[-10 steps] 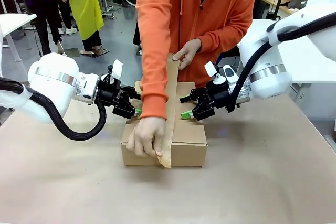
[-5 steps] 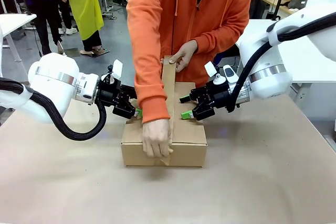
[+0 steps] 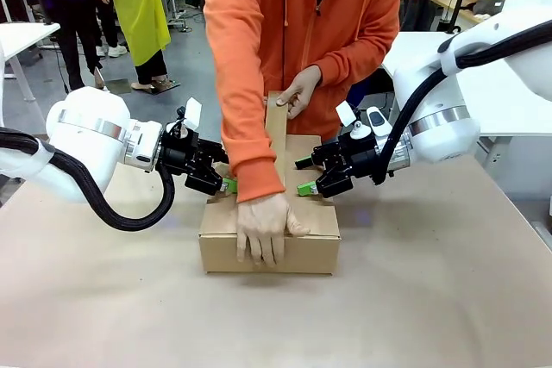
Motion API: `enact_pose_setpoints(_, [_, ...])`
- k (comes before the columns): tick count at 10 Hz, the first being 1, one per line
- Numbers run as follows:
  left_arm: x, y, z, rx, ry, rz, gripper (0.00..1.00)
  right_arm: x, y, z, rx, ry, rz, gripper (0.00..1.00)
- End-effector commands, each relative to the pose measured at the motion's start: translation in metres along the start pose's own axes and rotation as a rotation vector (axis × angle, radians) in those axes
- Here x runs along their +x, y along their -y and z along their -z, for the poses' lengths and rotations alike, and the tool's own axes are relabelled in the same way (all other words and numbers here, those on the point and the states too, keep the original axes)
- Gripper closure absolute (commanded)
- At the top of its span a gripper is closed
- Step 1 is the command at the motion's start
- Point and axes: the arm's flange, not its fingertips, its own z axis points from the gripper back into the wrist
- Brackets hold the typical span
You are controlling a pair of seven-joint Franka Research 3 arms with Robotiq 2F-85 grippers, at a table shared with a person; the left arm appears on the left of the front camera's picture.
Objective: Pack the gift set into the box.
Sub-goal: Press and hold the closed box until the human finishes sealing it.
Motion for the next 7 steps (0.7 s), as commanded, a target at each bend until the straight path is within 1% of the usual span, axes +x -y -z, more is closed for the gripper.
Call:
enact_pose_setpoints(1, [-0.003, 0.0009, 0.0011, 0.0, 0.0, 0.011, 0.0, -0.0032, -0.0014, 0.001, -0.006, 0.005, -0.004, 0.0])
enact_pose_setpoints(7, [-0.003, 0.0009, 0.0011, 0.0, 0.0, 0.011, 0.0, -0.0032, -0.0014, 0.001, -0.006, 0.005, -0.004, 0.0])
